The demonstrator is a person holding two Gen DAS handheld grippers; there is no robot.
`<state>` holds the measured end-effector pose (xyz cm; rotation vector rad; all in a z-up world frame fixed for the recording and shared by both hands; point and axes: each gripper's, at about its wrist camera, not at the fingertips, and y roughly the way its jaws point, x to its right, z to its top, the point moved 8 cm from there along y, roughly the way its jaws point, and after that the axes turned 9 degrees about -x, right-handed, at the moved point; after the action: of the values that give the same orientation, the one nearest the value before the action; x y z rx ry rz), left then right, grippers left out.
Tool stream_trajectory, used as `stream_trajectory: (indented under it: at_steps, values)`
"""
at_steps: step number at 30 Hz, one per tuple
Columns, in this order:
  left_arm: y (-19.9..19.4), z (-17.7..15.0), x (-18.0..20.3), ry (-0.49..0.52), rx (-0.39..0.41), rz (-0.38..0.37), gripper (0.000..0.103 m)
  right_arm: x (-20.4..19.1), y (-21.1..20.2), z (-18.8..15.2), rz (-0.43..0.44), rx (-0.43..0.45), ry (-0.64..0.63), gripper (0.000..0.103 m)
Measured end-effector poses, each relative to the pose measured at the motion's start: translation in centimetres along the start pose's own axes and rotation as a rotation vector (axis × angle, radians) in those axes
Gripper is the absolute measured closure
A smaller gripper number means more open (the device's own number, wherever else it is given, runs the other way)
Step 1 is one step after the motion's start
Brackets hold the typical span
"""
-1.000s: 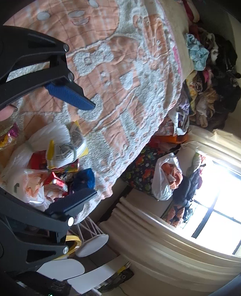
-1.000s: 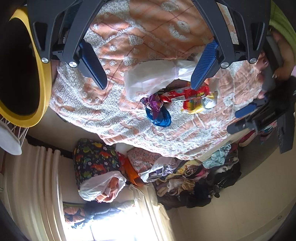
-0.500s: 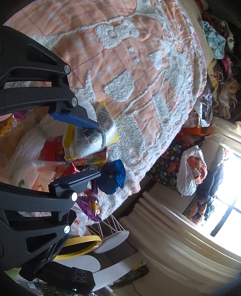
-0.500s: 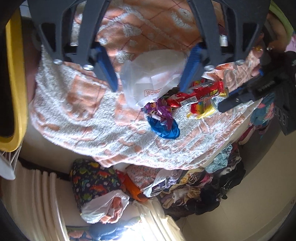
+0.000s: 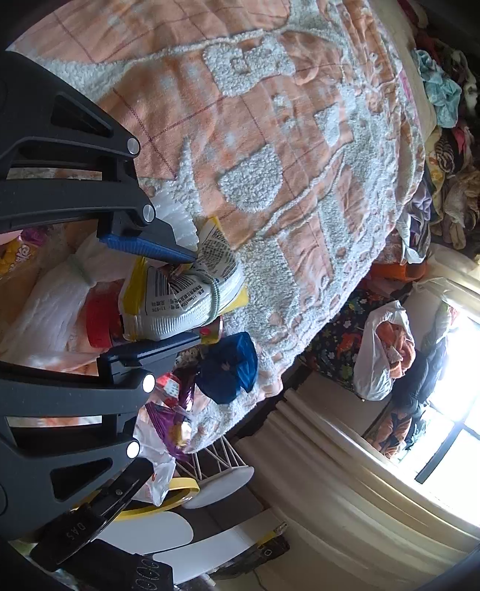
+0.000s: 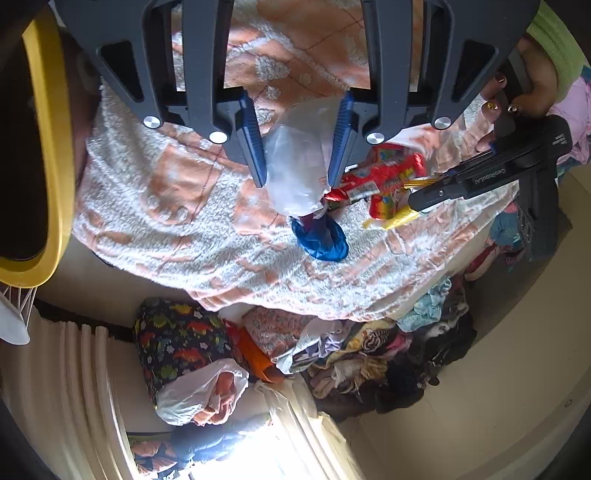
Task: Collect trash
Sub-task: 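Grasp the white printed snack bag with the left tool while the right tool grasps a clear plastic bag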
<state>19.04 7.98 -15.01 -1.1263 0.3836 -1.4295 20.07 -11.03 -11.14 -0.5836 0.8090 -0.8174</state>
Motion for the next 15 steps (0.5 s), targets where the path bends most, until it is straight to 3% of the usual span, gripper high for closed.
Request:
stream_trajectory:
  at_steps: [1, 2, 15]
  values:
    - [-0.3, 0.1, 0.1, 0.002, 0.008, -0.003, 0.072, 0.1, -0.3, 0.0, -0.001, 0.004, -0.001, 0.071]
    - [-0.6, 0.3, 0.3, 0.004, 0.019, -0.006, 0.078, 0.1, -0.8, 0.0, -0.003, 0.012, -0.006, 0.072]
    - [-4.4, 2.2, 3.7, 0.067, 0.144, -0.029, 0.080, 1.4, -5.6, 1.0, -0.040, 0.108, -0.006, 0.073]
